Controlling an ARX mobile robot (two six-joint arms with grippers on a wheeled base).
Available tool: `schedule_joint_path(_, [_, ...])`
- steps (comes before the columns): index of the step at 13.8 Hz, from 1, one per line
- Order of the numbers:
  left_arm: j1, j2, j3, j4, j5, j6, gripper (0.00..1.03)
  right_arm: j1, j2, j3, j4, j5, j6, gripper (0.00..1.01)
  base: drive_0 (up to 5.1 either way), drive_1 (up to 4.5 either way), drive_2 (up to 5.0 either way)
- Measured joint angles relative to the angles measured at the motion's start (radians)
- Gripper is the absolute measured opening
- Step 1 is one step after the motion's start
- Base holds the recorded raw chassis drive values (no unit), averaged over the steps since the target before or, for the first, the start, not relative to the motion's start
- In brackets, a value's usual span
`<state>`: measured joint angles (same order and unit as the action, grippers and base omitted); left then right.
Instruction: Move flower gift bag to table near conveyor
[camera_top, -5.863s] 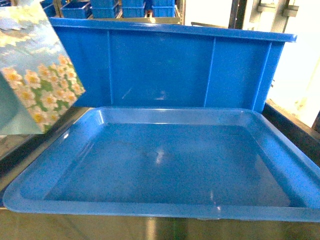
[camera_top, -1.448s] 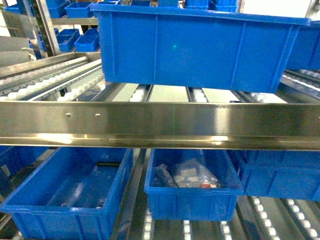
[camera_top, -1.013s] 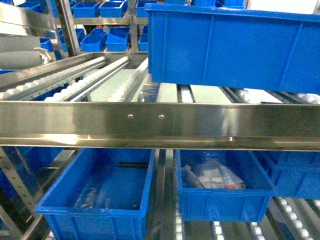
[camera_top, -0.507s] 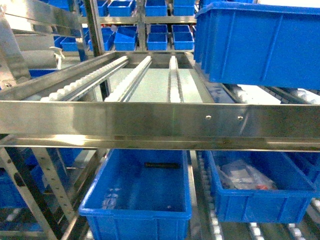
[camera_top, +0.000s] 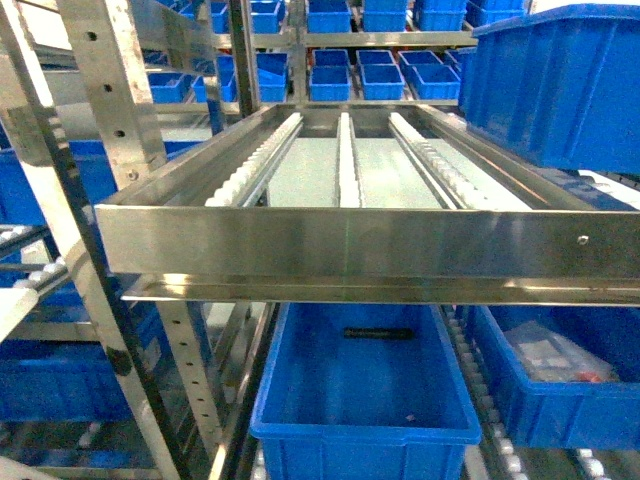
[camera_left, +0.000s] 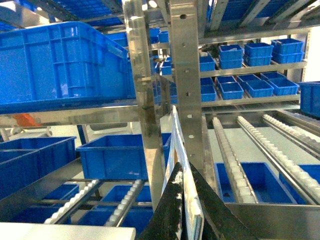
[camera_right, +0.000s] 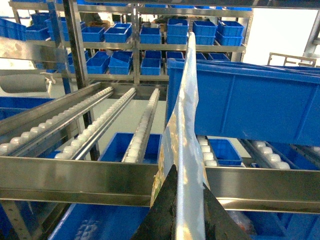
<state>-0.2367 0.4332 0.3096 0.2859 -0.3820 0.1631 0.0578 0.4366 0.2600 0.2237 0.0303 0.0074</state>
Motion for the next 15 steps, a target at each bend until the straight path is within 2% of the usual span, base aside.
schedule_joint_path(11, [0.000, 0.000, 0.000, 0.000, 0.000, 0.000, 0.02, 0.000, -0.001, -0.001, 0.002, 0.000, 0.000, 0.02, -4.4, 0.31, 4.3])
schedule_joint_path(15, [0.000, -0.001, 0.000, 0.004, 0.000, 0.000, 0.02, 0.000, -0.002, -0.001, 0.005, 0.000, 0.000, 0.02, -4.8, 1.95, 3.0])
